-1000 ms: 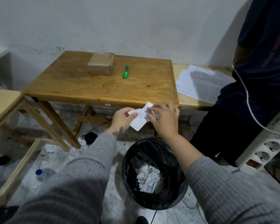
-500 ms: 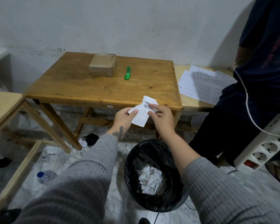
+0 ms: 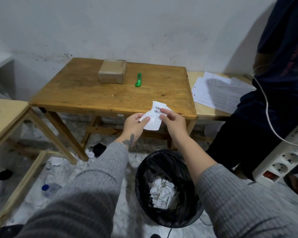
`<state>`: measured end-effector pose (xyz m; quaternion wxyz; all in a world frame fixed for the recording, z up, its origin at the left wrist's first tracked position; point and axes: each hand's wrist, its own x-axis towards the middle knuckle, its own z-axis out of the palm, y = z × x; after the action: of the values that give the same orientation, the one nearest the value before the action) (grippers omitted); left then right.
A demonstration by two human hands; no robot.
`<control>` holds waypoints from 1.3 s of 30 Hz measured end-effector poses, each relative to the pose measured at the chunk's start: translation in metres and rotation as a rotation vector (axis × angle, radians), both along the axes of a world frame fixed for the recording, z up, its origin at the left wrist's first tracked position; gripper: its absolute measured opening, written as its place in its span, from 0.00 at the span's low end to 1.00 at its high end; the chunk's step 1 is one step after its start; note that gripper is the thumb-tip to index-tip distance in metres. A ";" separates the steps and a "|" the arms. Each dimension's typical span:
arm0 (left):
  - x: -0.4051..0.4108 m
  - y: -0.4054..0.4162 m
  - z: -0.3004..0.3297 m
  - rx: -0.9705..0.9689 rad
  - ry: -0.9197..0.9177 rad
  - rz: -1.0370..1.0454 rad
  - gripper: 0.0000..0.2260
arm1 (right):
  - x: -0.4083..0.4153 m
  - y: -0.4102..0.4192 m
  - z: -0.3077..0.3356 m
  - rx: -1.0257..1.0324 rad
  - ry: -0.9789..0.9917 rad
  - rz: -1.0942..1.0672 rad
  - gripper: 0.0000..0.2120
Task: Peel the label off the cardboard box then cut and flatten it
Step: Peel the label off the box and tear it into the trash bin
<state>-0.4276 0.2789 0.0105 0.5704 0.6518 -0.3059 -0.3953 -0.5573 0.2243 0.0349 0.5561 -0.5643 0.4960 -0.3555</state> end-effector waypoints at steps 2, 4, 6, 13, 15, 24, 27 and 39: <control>-0.001 0.000 0.002 -0.008 -0.005 0.023 0.03 | 0.001 0.001 0.002 0.043 -0.048 -0.018 0.15; -0.001 0.000 0.005 -0.013 0.017 0.039 0.02 | 0.001 -0.001 0.004 0.067 -0.070 -0.030 0.16; 0.000 0.001 0.005 -0.007 0.047 0.043 0.03 | -0.001 -0.002 0.004 0.087 -0.084 -0.019 0.16; -0.002 0.010 0.006 -0.031 -0.255 -0.045 0.13 | -0.009 -0.001 0.011 0.011 0.011 0.059 0.14; -0.001 0.012 0.007 -0.043 -0.332 -0.077 0.21 | -0.011 -0.004 0.013 -0.024 0.065 0.077 0.14; -0.005 0.011 0.018 -0.002 -0.590 -0.081 0.04 | -0.018 -0.002 0.009 -0.188 0.238 0.166 0.09; -0.011 0.008 0.019 0.018 -0.700 -0.032 0.02 | -0.012 -0.001 0.004 -0.274 0.412 0.071 0.05; -0.017 0.010 0.009 0.041 -0.622 -0.131 0.04 | -0.025 0.004 0.009 -0.569 0.670 0.197 0.07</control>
<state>-0.4442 0.2891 0.0198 0.4096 0.7316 -0.4990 -0.2188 -0.5828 0.2283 0.0443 0.2185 -0.8233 0.4752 -0.2207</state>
